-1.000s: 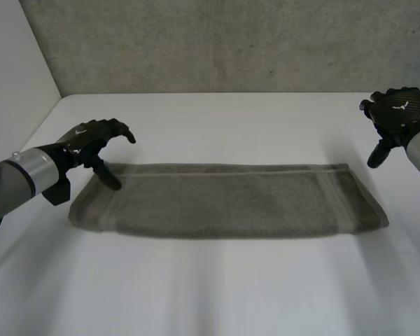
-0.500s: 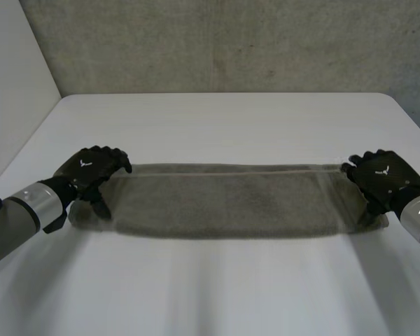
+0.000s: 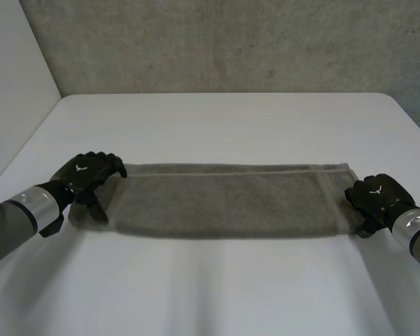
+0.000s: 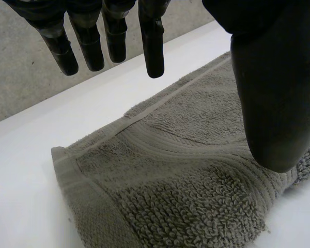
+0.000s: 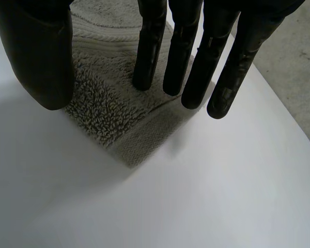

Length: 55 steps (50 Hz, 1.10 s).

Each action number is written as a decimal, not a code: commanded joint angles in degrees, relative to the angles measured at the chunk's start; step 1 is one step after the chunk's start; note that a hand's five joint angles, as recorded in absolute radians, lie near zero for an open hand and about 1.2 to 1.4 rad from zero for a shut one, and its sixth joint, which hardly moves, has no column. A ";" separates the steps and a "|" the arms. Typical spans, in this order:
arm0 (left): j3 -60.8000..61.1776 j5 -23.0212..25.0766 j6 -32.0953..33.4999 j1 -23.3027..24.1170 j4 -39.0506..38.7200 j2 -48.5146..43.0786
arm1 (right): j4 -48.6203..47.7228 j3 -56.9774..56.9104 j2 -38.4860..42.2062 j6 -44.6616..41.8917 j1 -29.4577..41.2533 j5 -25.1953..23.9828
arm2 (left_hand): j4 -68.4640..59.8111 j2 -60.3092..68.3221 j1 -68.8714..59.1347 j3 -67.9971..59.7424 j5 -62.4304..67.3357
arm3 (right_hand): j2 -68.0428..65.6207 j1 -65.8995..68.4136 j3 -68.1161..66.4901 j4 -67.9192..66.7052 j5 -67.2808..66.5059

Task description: Fold the towel.

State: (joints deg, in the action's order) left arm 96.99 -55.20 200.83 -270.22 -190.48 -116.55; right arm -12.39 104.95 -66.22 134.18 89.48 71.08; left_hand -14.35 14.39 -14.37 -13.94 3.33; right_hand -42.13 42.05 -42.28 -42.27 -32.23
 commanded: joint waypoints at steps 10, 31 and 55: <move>0.31 0.00 -0.09 -0.04 0.19 0.62 | 0.08 -1.06 0.91 0.12 -1.94 0.02 | 1.28 -1.32 1.30 0.87 -0.25 | -37.87 37.95 -37.71 -37.73 -37.77; 0.13 0.00 -0.35 -0.92 0.54 0.97 | 12.90 -17.99 -4.44 -2.70 -11.47 1.86 | 1.28 -1.32 1.30 0.87 -0.25 | -37.87 37.95 -37.72 -37.73 -37.77; 1.71 -0.09 -0.88 -0.13 0.72 3.69 | 15.02 -39.91 16.29 7.86 49.56 21.19 | 1.45 -1.49 1.46 1.04 -0.42 | 32.13 -32.05 32.28 32.27 32.23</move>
State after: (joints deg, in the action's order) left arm 98.30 -55.28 200.00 -270.49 -189.81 -112.99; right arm 2.76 64.65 -56.61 143.48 134.97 87.95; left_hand -14.35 14.39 -14.37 -13.93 3.34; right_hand -38.05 38.45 -39.10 -39.02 -28.87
